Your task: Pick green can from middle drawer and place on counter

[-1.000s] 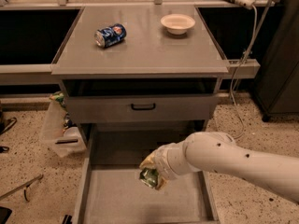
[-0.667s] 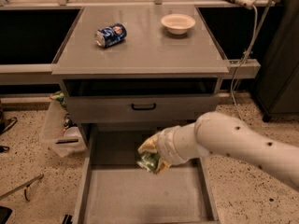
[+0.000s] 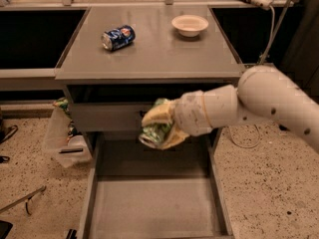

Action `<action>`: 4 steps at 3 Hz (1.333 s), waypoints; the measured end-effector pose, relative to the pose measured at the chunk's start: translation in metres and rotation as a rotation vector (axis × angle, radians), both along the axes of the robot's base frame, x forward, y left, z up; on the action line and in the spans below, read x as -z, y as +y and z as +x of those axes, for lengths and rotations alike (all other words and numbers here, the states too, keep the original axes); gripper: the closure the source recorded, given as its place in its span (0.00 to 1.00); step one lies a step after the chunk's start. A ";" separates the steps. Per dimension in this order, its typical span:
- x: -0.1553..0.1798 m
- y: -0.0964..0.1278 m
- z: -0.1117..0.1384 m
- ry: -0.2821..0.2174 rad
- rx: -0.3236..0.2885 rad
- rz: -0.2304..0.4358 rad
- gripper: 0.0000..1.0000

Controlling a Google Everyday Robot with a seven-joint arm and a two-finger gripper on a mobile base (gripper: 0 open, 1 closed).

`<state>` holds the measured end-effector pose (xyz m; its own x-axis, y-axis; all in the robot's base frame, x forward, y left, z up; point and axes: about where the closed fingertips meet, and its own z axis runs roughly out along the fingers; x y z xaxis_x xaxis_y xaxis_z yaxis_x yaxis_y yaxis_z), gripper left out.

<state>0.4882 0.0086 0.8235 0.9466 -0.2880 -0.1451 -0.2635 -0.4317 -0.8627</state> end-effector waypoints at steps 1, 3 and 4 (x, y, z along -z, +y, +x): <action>-0.046 -0.014 0.023 -0.083 0.005 0.039 1.00; -0.066 -0.010 0.048 -0.126 -0.026 0.007 1.00; -0.071 -0.005 0.090 -0.145 -0.110 -0.064 1.00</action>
Offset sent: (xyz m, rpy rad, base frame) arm 0.0181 -0.0123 0.0399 0.0336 -0.0755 0.0108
